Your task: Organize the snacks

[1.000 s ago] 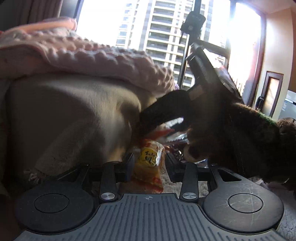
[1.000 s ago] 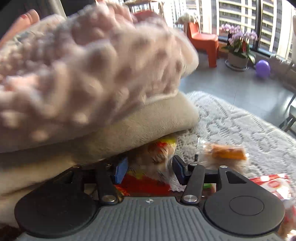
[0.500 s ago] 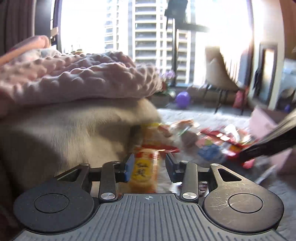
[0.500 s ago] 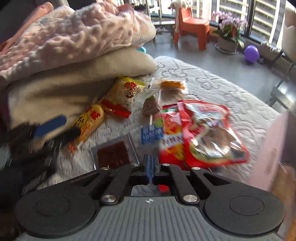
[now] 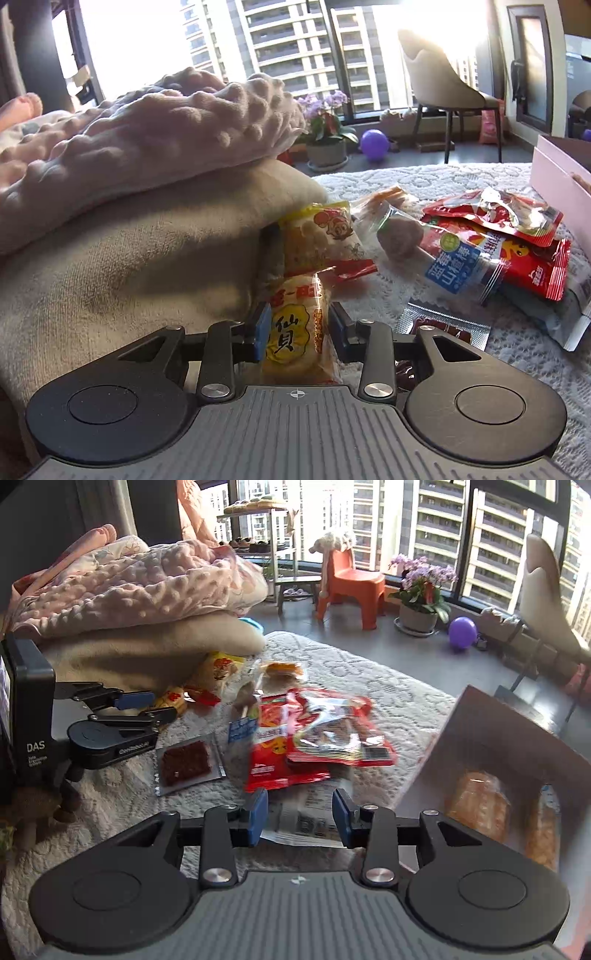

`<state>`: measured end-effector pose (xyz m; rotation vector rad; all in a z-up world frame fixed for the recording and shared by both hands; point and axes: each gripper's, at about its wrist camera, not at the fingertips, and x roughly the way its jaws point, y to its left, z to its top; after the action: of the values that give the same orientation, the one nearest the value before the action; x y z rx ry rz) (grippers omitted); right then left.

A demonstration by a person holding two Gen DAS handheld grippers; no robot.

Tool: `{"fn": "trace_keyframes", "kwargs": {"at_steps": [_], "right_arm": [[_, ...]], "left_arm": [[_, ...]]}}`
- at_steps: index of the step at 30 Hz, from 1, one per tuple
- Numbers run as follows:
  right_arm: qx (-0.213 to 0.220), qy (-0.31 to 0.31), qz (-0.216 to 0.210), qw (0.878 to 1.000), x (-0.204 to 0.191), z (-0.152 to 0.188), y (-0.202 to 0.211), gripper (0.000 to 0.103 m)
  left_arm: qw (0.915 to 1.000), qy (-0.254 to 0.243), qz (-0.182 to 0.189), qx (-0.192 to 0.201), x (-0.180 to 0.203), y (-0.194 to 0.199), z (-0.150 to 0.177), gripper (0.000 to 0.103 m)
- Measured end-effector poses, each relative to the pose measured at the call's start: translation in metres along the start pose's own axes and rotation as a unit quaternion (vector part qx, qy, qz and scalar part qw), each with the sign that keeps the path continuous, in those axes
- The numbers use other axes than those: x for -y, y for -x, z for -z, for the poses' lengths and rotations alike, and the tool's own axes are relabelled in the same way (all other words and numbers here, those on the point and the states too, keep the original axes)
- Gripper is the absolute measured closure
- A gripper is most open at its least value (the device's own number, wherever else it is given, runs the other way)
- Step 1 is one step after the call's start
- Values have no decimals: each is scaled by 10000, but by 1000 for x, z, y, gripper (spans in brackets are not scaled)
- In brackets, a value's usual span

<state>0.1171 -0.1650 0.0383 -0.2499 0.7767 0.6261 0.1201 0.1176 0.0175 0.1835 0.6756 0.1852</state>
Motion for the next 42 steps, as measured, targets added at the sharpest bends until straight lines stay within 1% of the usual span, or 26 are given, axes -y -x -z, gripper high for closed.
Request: {"fn": "trace_keyframes", "kwargs": {"at_steps": [4, 5, 7, 8, 9, 10, 11, 12, 13, 14, 16, 18, 20, 23, 24, 26, 27, 28, 29, 32, 34, 35, 36, 37, 39, 42], "right_arm": [[114, -12, 222, 9997, 7, -6, 6, 58], [122, -71, 192, 9997, 9, -11, 5, 57], [75, -306, -21, 9995, 15, -27, -3, 51], [26, -470, -143, 9988, 20, -36, -10, 51], [-17, -684, -217, 9974, 25, -46, -19, 51], [-54, -902, -259, 9956, 30, -55, -28, 51], [-90, -1092, -316, 9935, 34, -63, -38, 51], [-126, -1209, -382, 9918, 35, -71, -48, 51], [-153, -1281, -429, 9907, 33, -78, -58, 51], [-165, -1313, -466, 9901, 30, -85, -67, 51], [-219, -1287, -566, 9898, 18, -96, -85, 51], [-329, -1336, -771, 9875, 0, -104, -104, 51], [-446, -1384, -1021, 9841, -20, -112, -123, 51], [-589, -1307, -1064, 9839, -56, -124, -155, 51], [-591, -1186, -995, 9862, -68, -127, -164, 51], [-708, -923, -791, 9901, -88, -132, -183, 51], [-786, -830, -715, 9909, -96, -132, -192, 47], [-756, -750, -687, 9919, -98, -131, -195, 43], [-665, -644, -656, 9935, -102, -131, -196, 43], [-681, -568, -656, 9939, -103, -129, -193, 44], [-757, -536, -788, 9926, -97, -124, -184, 62], [-822, -533, -870, 9914, -92, -122, -177, 65], [-895, -534, -894, 9905, -87, -118, -170, 80], [-965, -520, -905, 9898, -81, -113, -161, 98], [-1070, -558, -933, 9883, -67, -100, -143, 100], [-1071, -478, -734, 9904, -50, -80, -114, 100]], "left_arm": [[9998, 162, 49, -50, 0, -2, -5, 62], [9993, 314, 176, -64, -1, -2, -7, 54], [9951, 709, 684, -85, -6, 1, -10, 45], [9901, 902, 1076, -77, -9, 4, -10, 46], [9824, 1106, 1501, -84, -12, 6, -9, 46], [9728, 1312, 1906, -107, -16, 8, -7, 48], [9630, 1493, 2237, -136, -19, 10, -4, 51], [9571, 1611, 2406, -126, -20, 12, -1, 51], [9555, 1676, 2426, -55, -22, 16, 3, 51], [9581, 1692, 2312, 68, -24, 22, 8, 52], [9674, 1616, 1936, 241, -25, 34, 16, 53], [9745, 1483, 1659, 293, -26, 44, 22, 53], [9793, 1237, 1572, 297, -21, 51, 24, 53], [9856, 945, 1372, 282, -17, 52, 32, 53], [9860, 956, 1341, 267, -18, 51, 35, 53], [9832, 1149, 1404, 216, -25, 51, 41, 53], [9820, 1234, 1420, 197, -28, 50, 43, 53], [9813, 1288, 1416, 203, -31, 51, 45, 53], [9807, 1325, 1425, 214, -32, 52, 47, 54], [9770, 1425, 1565, 272, -36, 56, 49, 54], [9748, 1478, 1638, 334, -39, 59, 48, 54], [9741, 1483, 1669, 352, -39, 60, 48, 54], [9739, 1476, 1691, 354, -39, 61, 48, 54], [9738, 1463, 1709, 344, -38, 62, 47, 54], [9733, 1453, 1743, 332, -35, 63, 47, 54], [9733, 1472, 1723, 363, -29, 60, 45, 54]]}}
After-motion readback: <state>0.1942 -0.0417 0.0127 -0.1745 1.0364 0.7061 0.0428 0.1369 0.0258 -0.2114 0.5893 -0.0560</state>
